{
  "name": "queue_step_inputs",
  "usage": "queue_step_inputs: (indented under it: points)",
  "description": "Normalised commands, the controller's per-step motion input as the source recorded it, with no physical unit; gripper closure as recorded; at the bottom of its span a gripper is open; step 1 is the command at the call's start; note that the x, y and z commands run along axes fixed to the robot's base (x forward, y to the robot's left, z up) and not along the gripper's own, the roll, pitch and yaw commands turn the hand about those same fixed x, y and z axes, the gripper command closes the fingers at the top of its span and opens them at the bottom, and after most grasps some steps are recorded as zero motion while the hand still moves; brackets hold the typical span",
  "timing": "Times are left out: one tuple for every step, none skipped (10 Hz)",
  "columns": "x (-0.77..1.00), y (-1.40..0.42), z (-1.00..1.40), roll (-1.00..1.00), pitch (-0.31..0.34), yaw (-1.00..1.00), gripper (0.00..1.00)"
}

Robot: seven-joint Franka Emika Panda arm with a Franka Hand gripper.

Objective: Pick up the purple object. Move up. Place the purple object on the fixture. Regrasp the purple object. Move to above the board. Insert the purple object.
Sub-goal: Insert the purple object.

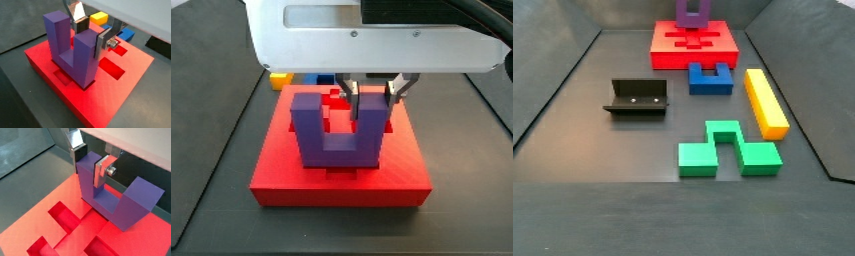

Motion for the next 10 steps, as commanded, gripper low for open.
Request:
queue_step_inputs:
  points:
    - [0.13,-0.12,0.0,0.02,0.024,0.0,1.0]
    - [0.05,0.0,0.0,0.06,0.02,0.0,1.0]
    - [0.0,0.02,-0.01,0.06,0.006,0.0,1.0]
    - [0.0,0.01,-0.02,0.06,0.004,0.0,1.0]
    - [0.0,0.03,-0.05,0.07,0.0,0.0,1.0]
    - [0.0,0.0,-0.12,0.1,0.001,0.0,1.0]
    - [0.0,0.0,-0.32,0.16,0.0,0.0,1.0]
    - [0.0,0.0,-0.44,0.22,0.0,0.0,1.0]
    - [0.0,-0.07,-0.48,0.23,0.0,0.0,1.0]
    - [0.0,-0.11,-0.55,0.29,0.0,0.0,1.0]
